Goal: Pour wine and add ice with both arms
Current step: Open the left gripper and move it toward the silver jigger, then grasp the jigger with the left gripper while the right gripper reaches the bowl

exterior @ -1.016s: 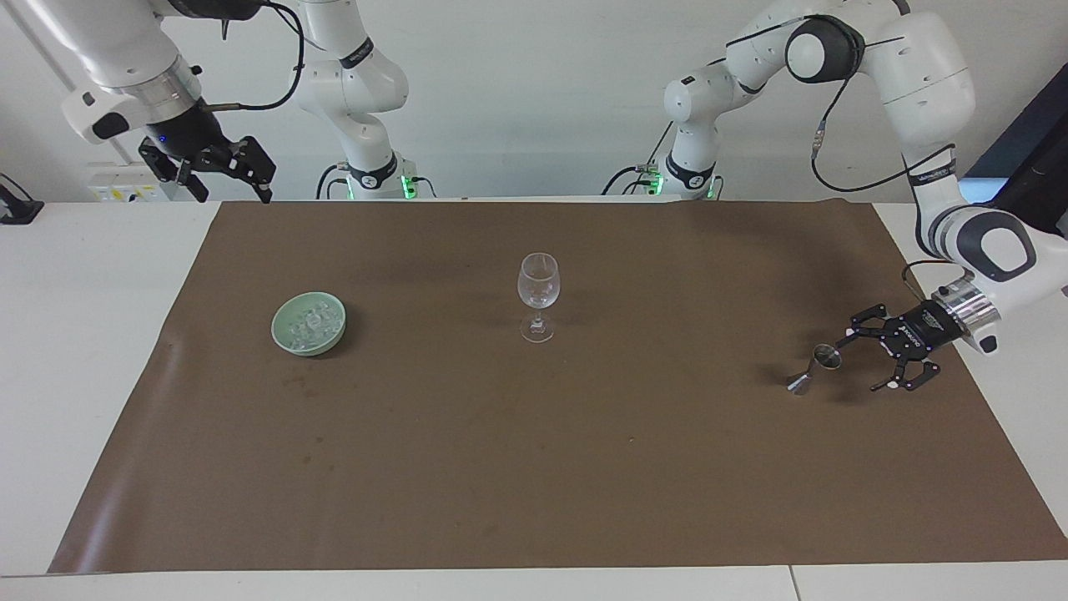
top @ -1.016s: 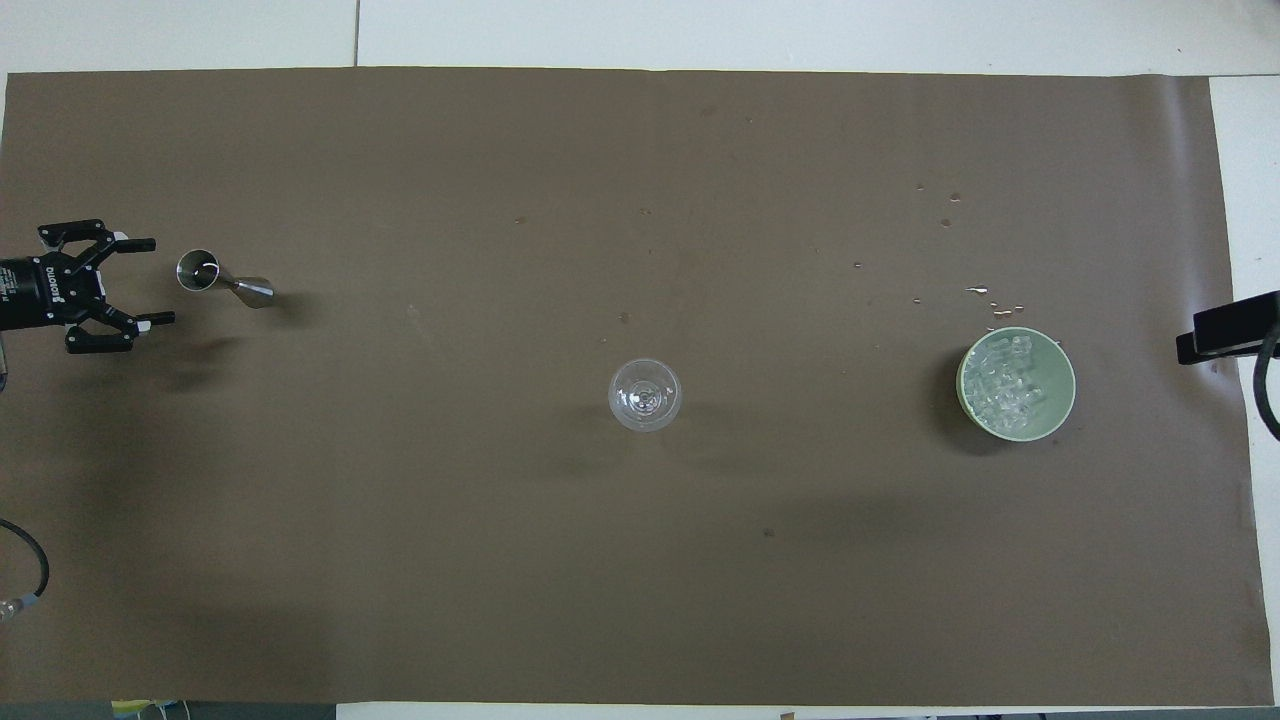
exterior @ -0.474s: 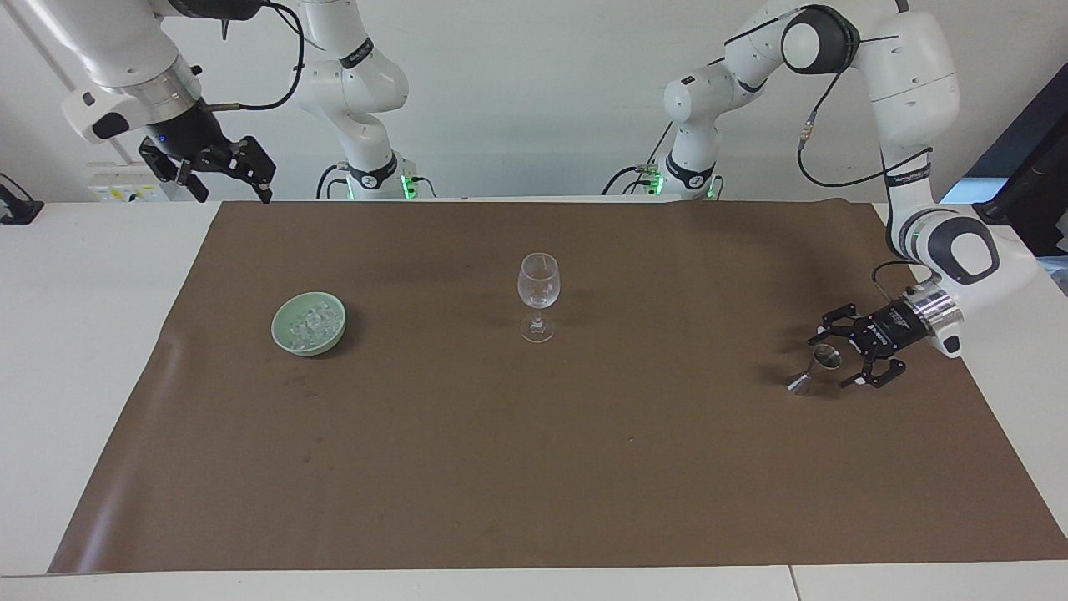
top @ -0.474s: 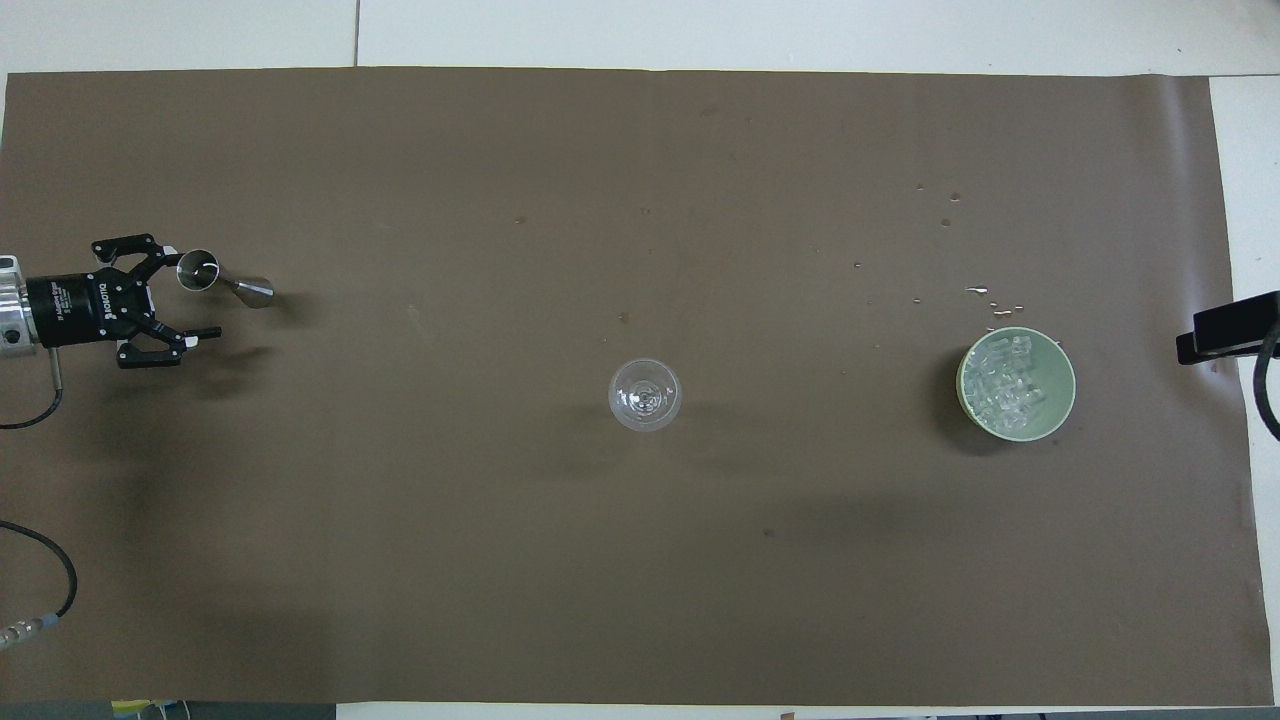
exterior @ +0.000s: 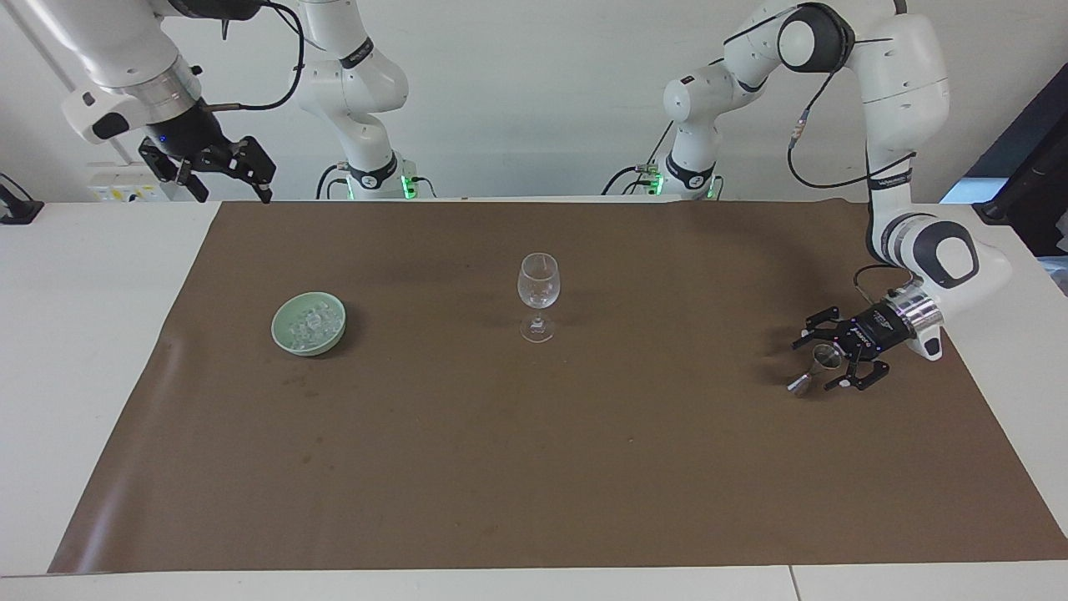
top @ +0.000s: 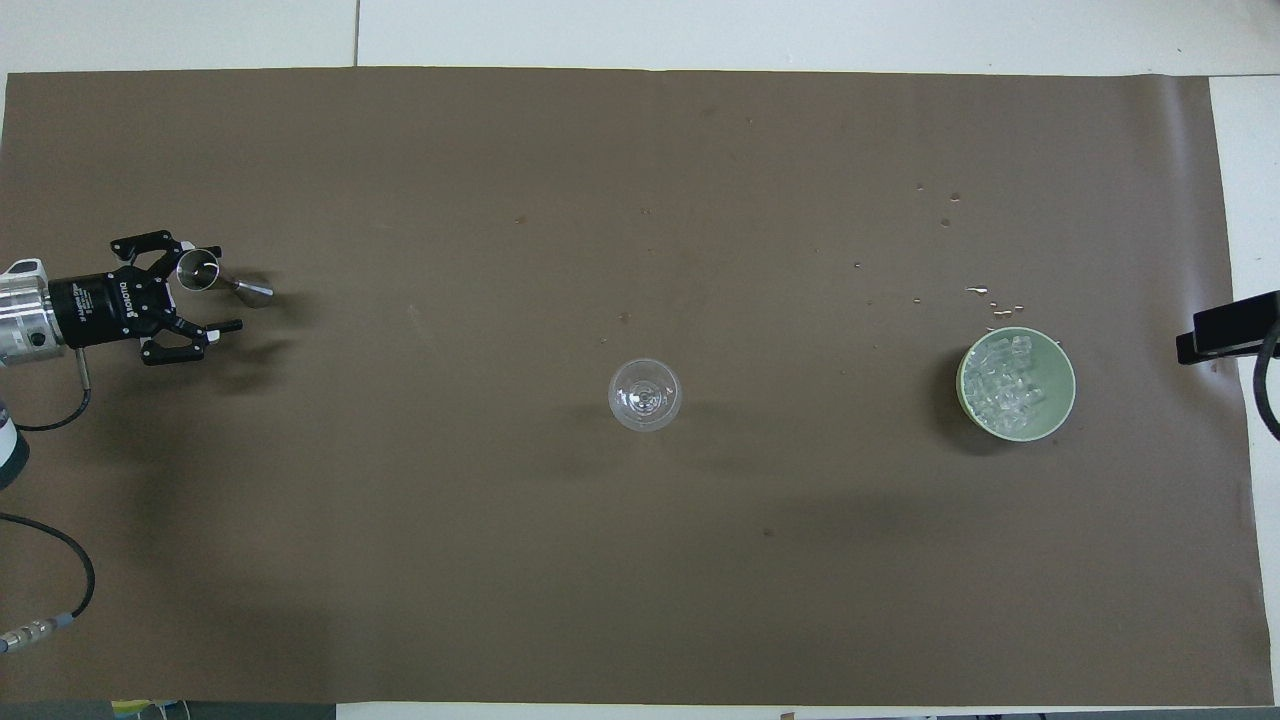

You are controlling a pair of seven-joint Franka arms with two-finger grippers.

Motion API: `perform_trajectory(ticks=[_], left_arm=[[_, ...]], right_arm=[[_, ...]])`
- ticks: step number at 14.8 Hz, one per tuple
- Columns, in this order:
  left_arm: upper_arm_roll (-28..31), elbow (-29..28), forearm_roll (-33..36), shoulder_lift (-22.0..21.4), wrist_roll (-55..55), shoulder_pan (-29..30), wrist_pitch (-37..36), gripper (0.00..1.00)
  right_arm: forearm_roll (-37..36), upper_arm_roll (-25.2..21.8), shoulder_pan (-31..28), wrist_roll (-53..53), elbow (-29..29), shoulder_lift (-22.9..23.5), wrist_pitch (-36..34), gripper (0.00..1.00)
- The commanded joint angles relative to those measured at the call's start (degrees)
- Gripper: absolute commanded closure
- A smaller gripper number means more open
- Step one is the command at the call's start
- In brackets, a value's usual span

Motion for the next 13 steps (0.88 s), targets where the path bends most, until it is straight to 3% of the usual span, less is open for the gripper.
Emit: perform_trajectory(ticks=[1, 8, 10, 11, 12, 13], left_arm=[[0.4, -2.8, -4.5, -1.1, 1.2, -0.4, 3.6, 0.05], [0.4, -4.7, -5.0, -1.7, 1.2, -0.8, 4.3, 0.13], [0.4, -4.7, -5.0, -1.7, 1.3, -0.8, 4.3, 0.21], [0.4, -4.7, -5.0, -1.7, 1.3, -0.7, 4.0, 0.49], [0.4, -4.7, -5.0, -1.8, 1.3, -0.6, 3.6, 0.90], [0.4, -4.7, -5.0, -1.8, 1.3, -0.6, 3.4, 1.00]], right_arm=[[0.1, 0.6, -0.9, 0.7, -0.6, -0.5, -0.4, 0.00], [0.2, 0.6, -1.0, 0.7, -0.5, -0.5, -0.4, 0.00], [0.2, 0.5, -1.0, 0.5, -0.6, -0.6, -0.6, 0.00], [0.3, 0.5, -0.6, 0.2, -1.2, -0.8, -0.8, 0.00], [0.3, 0.6, -0.4, 0.0, -2.6, -1.6, -0.6, 0.00], [0.4, 0.6, -0.5, -1.5, -4.7, -2.3, 0.3, 0.00]])
